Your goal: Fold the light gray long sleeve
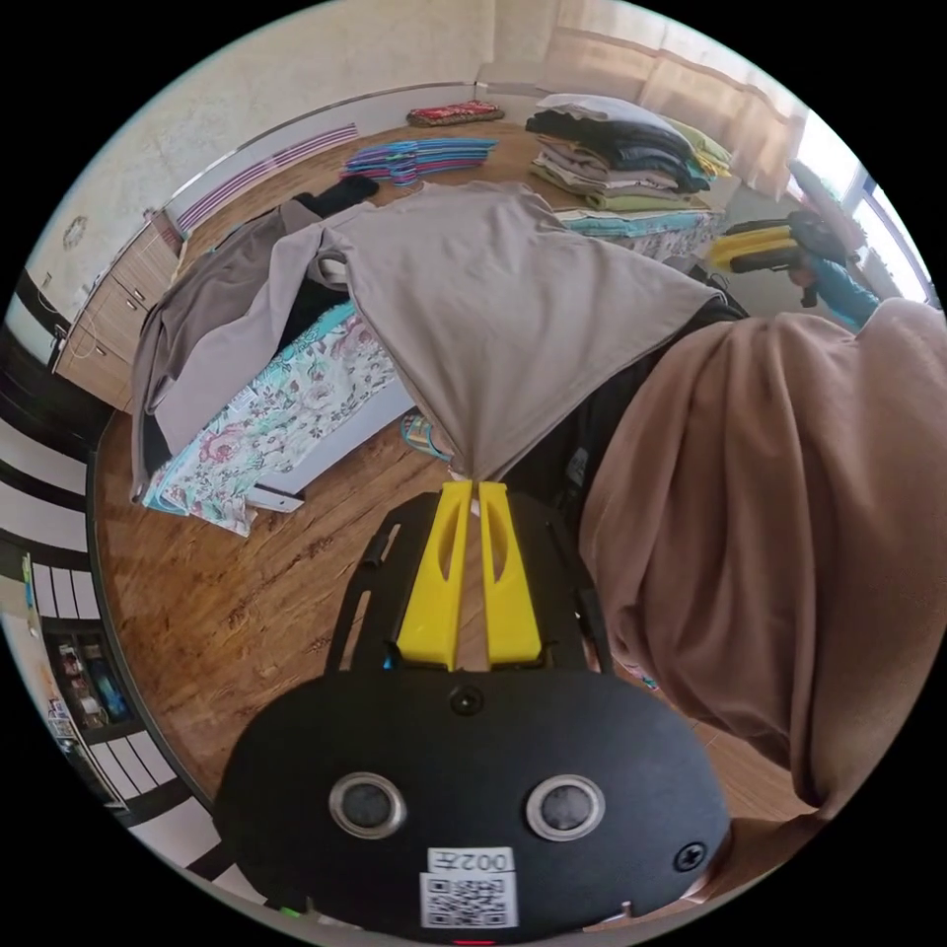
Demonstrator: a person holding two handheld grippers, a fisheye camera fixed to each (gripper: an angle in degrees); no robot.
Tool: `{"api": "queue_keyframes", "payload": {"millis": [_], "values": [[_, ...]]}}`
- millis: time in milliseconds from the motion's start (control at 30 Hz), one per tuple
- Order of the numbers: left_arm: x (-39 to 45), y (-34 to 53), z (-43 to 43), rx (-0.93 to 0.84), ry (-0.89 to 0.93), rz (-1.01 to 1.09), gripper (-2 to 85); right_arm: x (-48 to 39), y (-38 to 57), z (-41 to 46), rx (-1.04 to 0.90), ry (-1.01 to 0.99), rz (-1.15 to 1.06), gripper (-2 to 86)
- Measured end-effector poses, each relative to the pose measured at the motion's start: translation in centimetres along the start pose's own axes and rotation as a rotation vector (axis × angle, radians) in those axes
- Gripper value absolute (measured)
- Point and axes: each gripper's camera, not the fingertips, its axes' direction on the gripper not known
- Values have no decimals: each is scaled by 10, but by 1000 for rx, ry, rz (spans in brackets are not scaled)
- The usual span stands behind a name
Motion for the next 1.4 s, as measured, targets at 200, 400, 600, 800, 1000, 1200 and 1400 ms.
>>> {"api": "queue_keyframes", "payload": {"millis": [200, 400, 600, 800, 1000, 1200, 1400], "values": [[5, -10, 9, -48, 3, 1, -9, 50, 56, -15, 75, -204, 173, 101], [10, -19, 14, -90, -4, 12, -9, 68, 58, -31, 141, -276, 210, 107], [12, -22, 15, -94, -10, 6, -9, 94, 63, -60, 180, -185, 263, 98], [12, -24, 16, -87, -6, 4, -9, 126, 70, -85, 204, -175, 330, 83], [14, -26, 20, -100, -13, 11, -9, 129, 59, -106, 211, -200, 316, 32], [13, -27, 17, -88, -16, 7, -9, 135, 60, -150, 236, -118, 314, -3], [13, -27, 15, -86, -24, 9, -9, 150, 64, -199, 276, -33, 322, -6]]}}
